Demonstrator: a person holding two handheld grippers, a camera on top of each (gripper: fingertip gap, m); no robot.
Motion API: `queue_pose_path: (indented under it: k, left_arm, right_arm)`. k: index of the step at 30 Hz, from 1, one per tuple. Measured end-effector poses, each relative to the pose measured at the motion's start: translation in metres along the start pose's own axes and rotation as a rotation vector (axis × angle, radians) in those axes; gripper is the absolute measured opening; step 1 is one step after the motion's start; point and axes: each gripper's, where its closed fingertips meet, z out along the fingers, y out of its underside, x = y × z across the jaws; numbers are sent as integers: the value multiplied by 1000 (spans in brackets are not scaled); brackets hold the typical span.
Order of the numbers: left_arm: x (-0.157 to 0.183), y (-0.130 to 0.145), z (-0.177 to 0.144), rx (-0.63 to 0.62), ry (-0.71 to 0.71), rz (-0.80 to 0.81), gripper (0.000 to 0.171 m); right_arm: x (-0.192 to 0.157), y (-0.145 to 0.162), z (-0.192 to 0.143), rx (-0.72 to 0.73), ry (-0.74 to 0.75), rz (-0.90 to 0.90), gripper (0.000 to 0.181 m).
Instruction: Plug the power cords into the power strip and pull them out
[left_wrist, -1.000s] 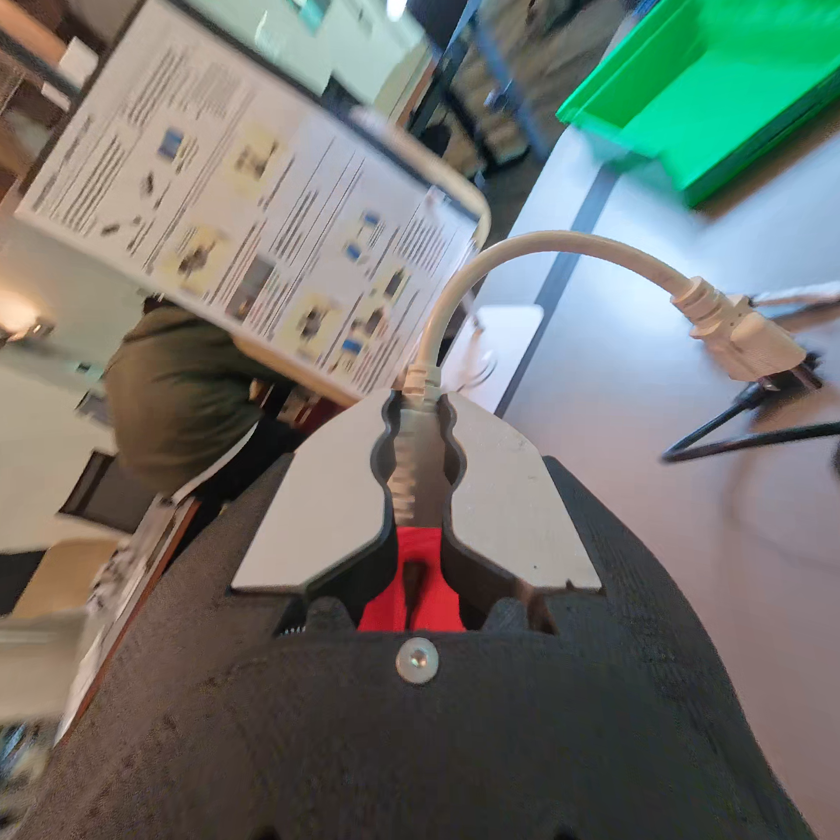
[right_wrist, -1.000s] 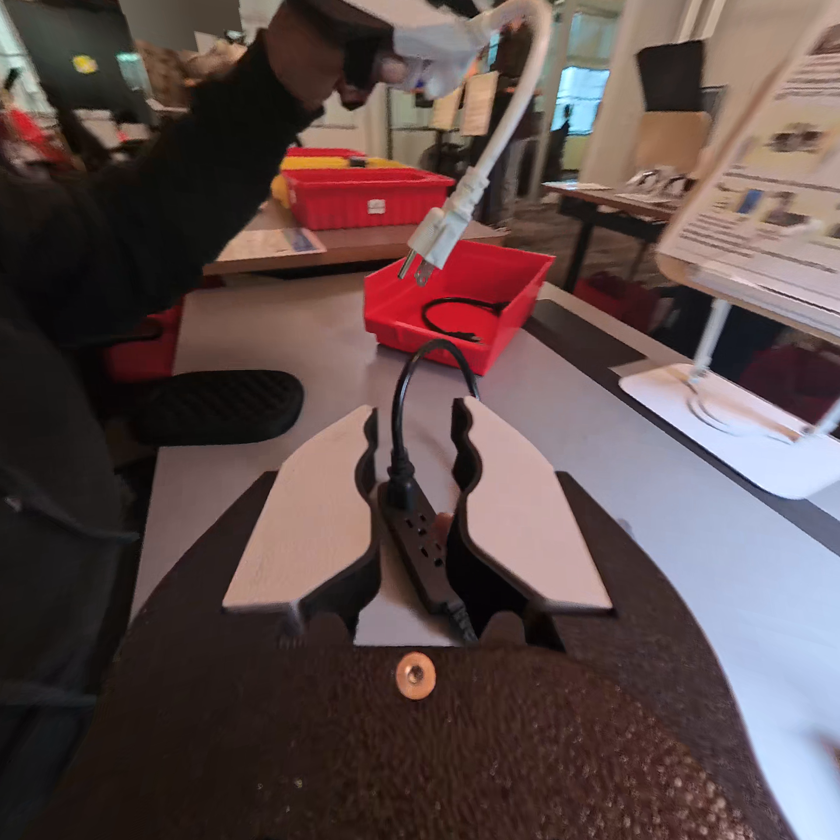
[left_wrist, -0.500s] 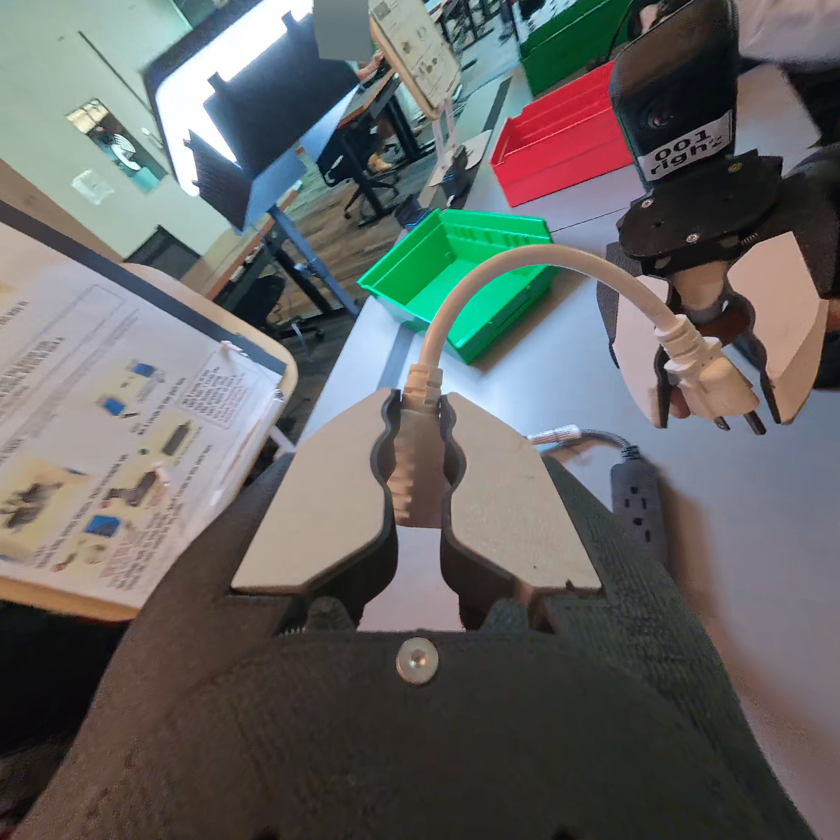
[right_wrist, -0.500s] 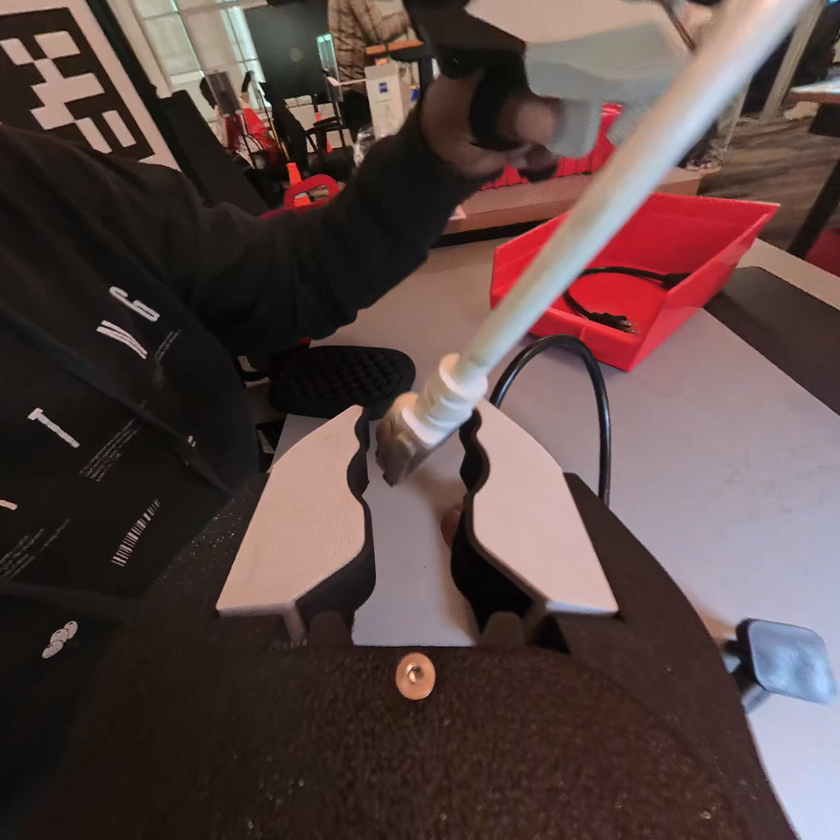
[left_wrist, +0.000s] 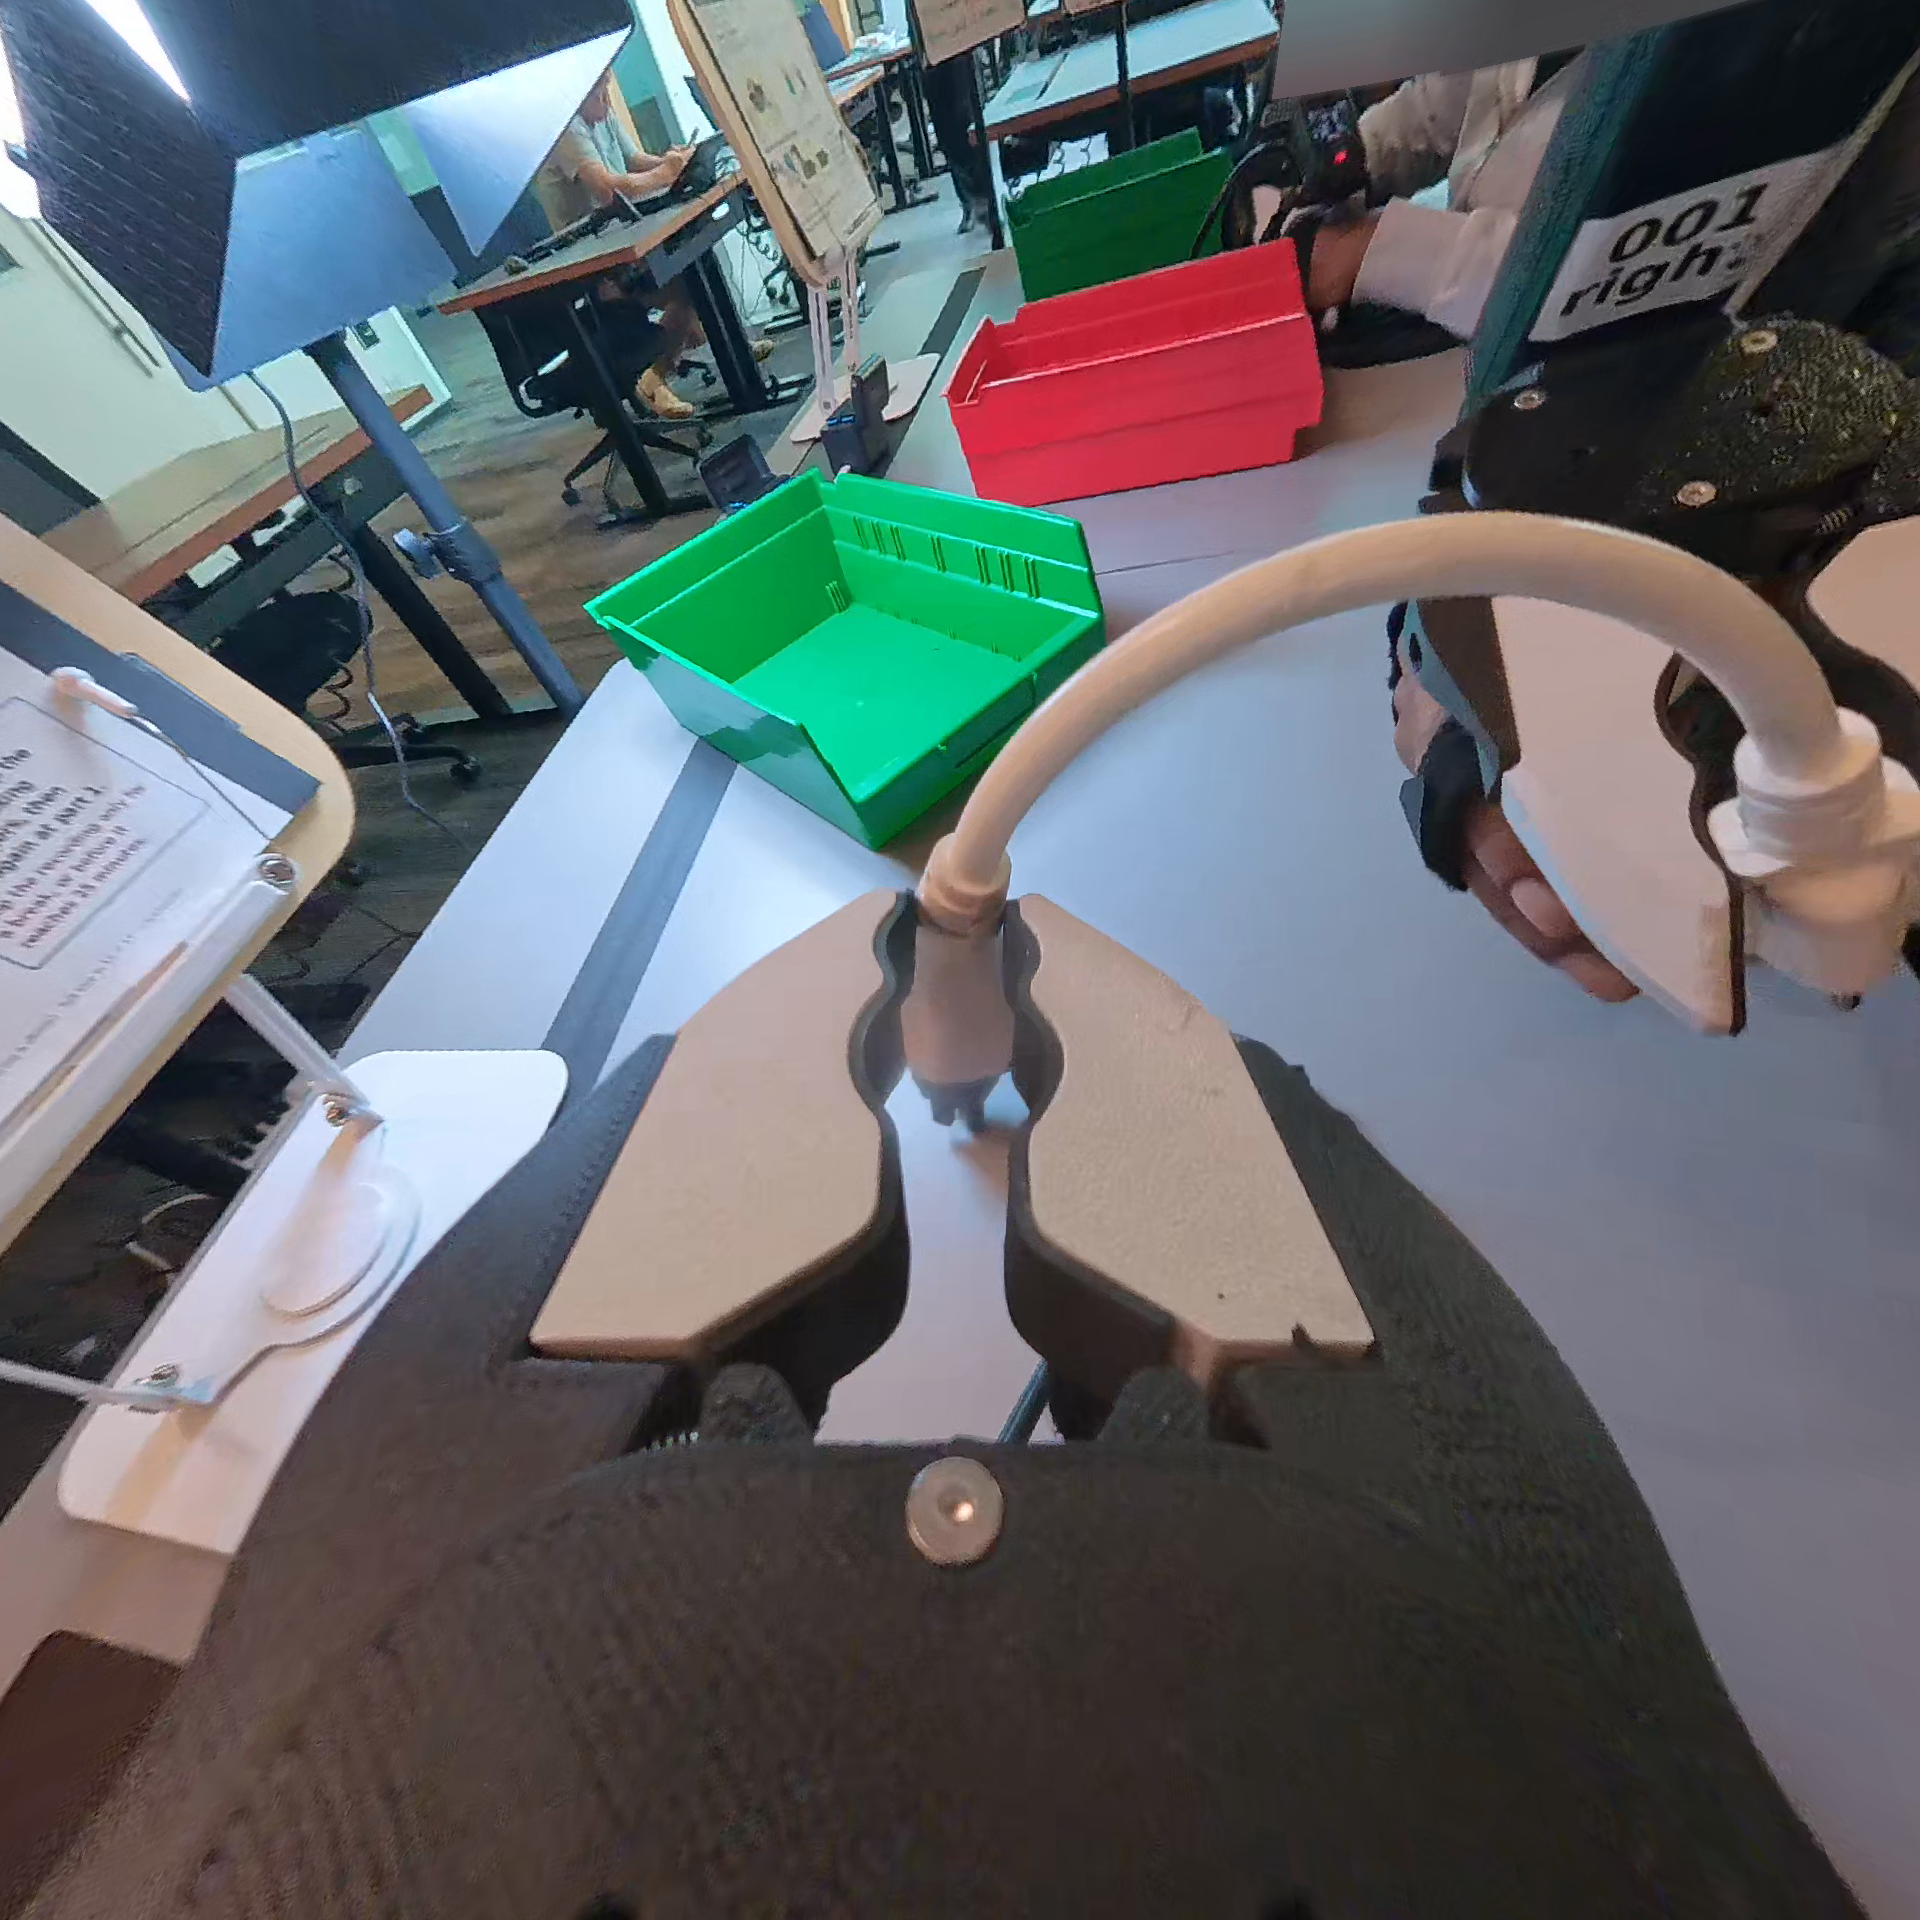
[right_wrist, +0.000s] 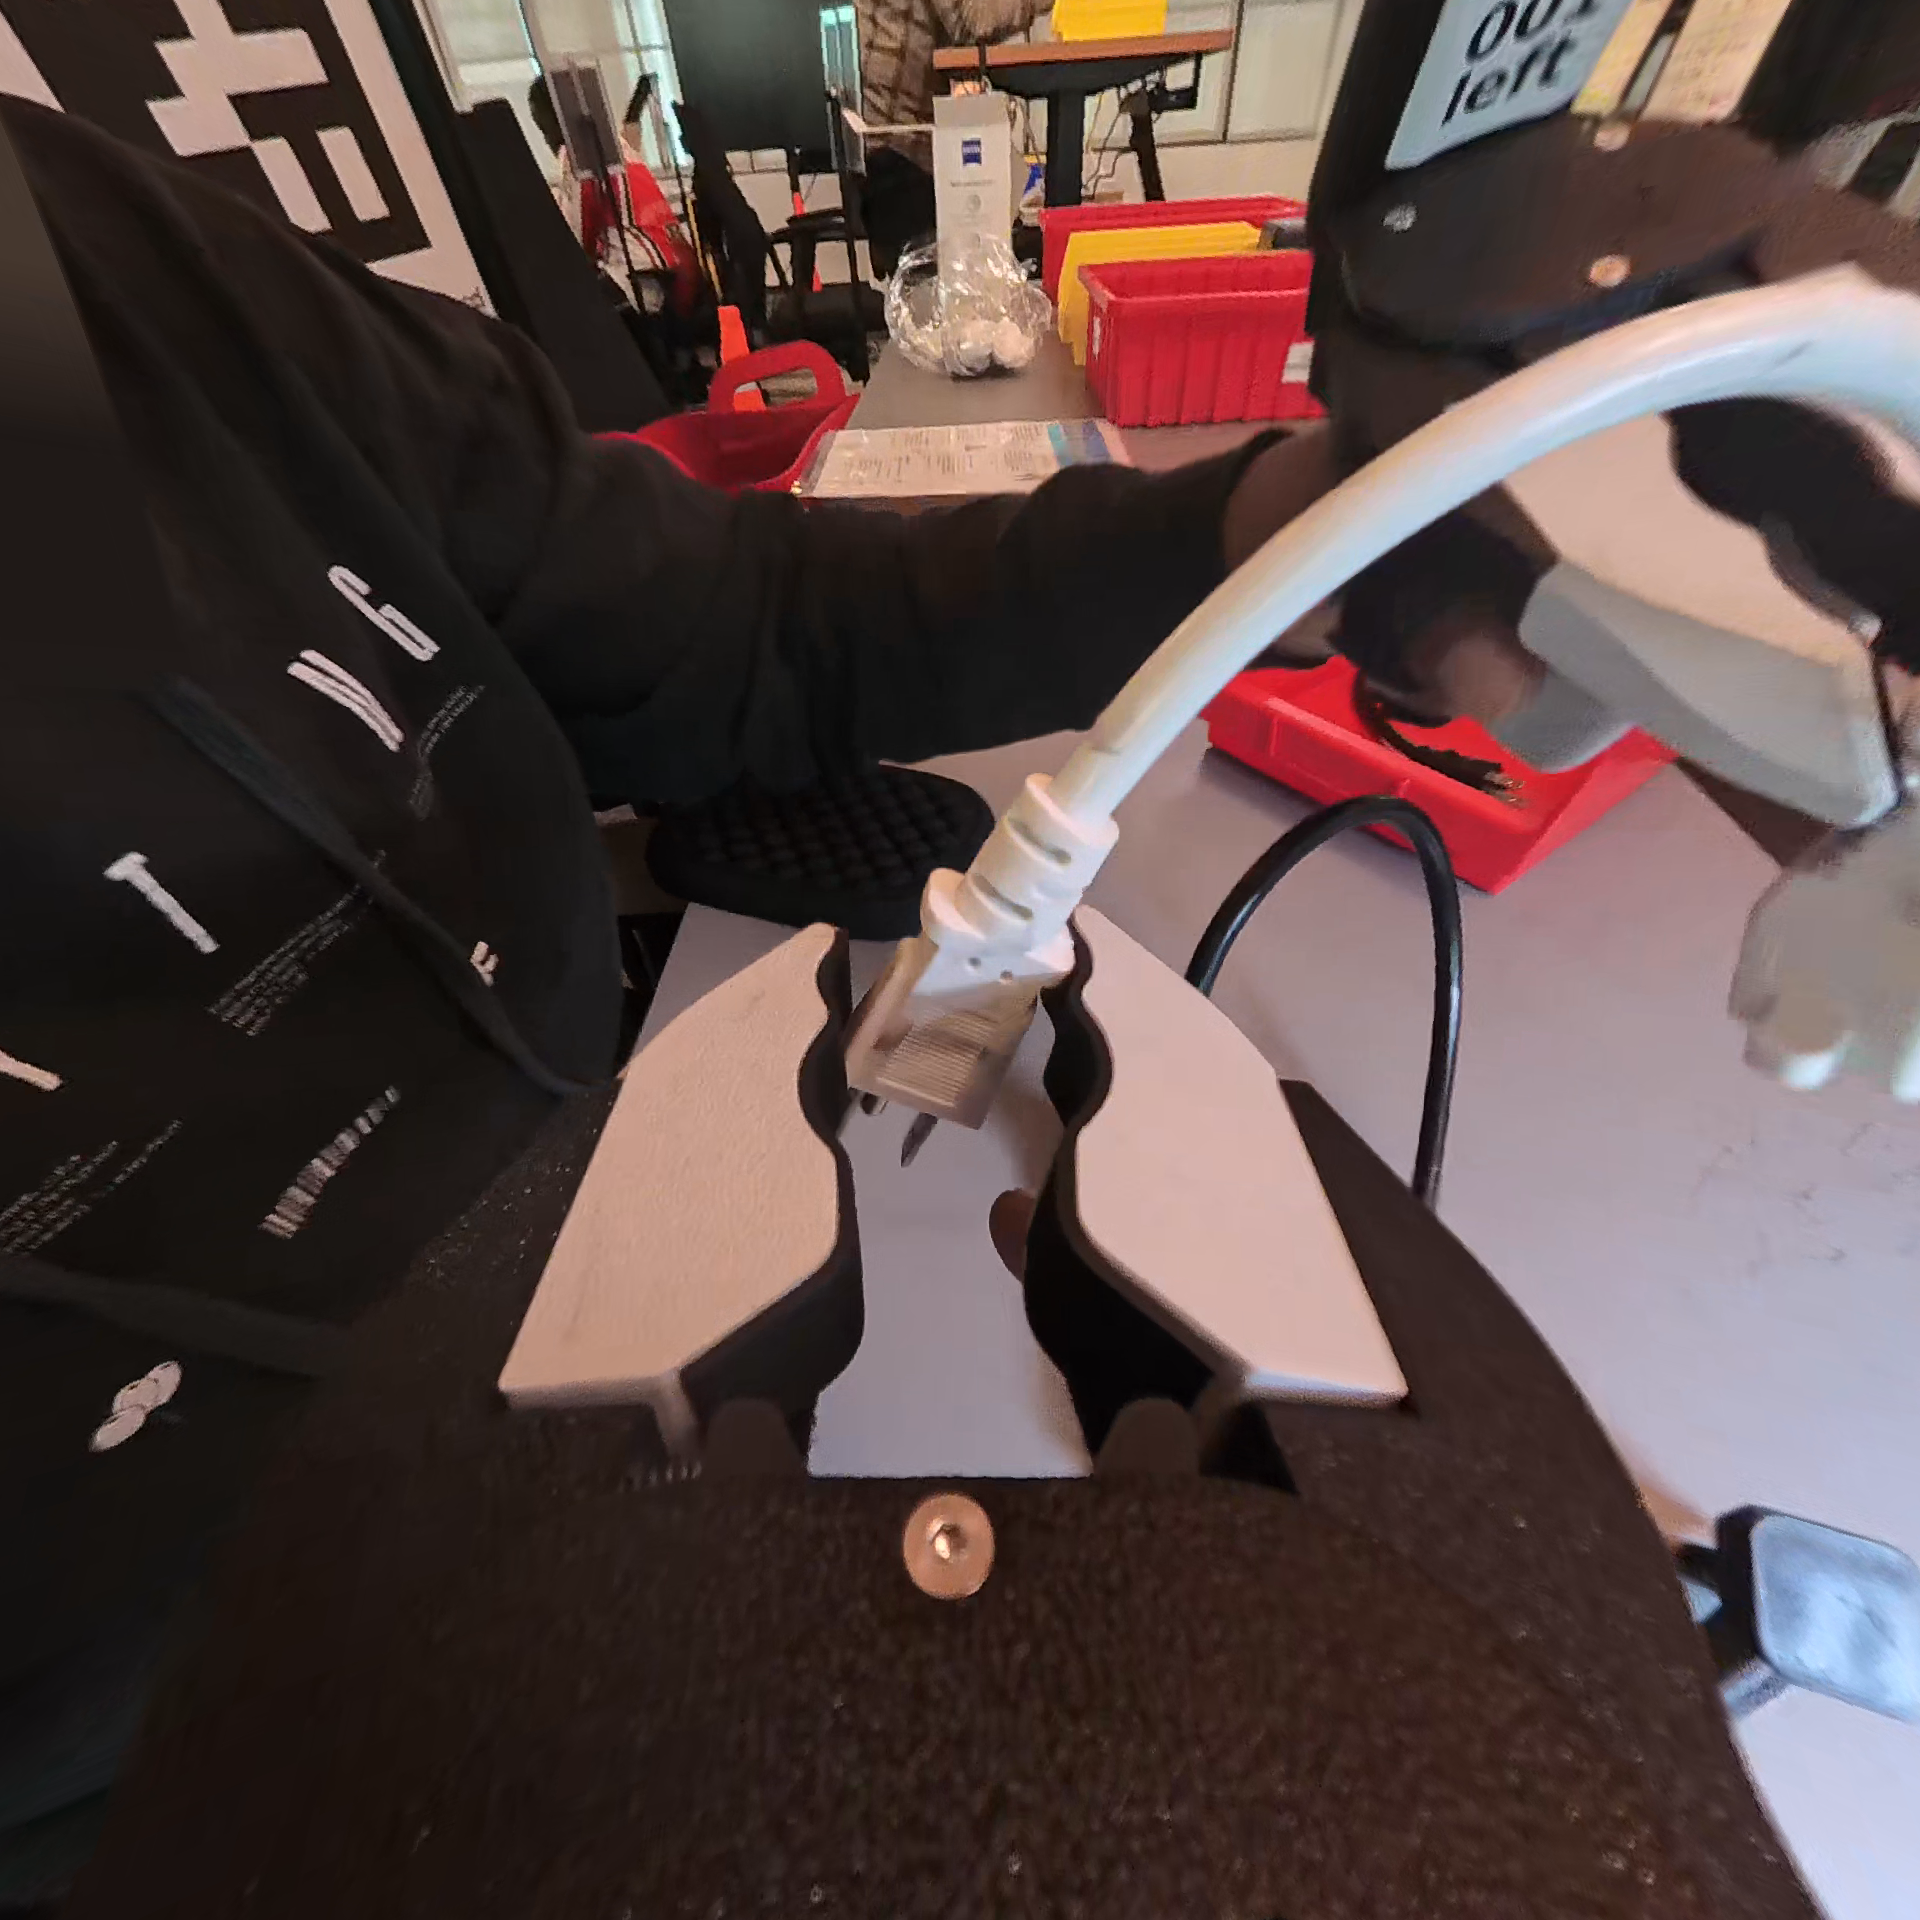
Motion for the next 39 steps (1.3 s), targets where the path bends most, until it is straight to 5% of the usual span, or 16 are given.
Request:
queue_pose_path:
  k: [4, 9, 14, 17, 25, 29, 34, 39]
  left_arm:
    - [1, 2, 7, 7, 21, -83, 18]
    - [-5, 11, -10, 42, 20, -191, 49]
    - [22, 1, -25, 153, 138, -356, 41]
    - [43, -16, -19, 170, 146, -318, 41]
    - [22, -33, -6, 129, -154, -126, 8]
    - [33, -35, -8, 116, -77, -36, 6]
    - [47, -34, -25, 95, 68, 54, 2]
    - [59, -24, -47, 113, 250, 48, 1]
  right_arm:
    - [14, -4, 8, 29, 121, -27, 37]
    - [55, 4, 7, 21, 414, -67, 32]
    - [83, 2, 6, 50, 579, -108, 29]
    - [103, 0, 6, 19, 688, -153, 29]
    - [134, -1, 6, -194, 1041, -489, 30]
    - [127, -2, 12, -165, 958, -479, 33]
    - [90, 8, 27, -44, 567, -317, 57]
    - [49, 50, 13, -103, 251, -173, 51]
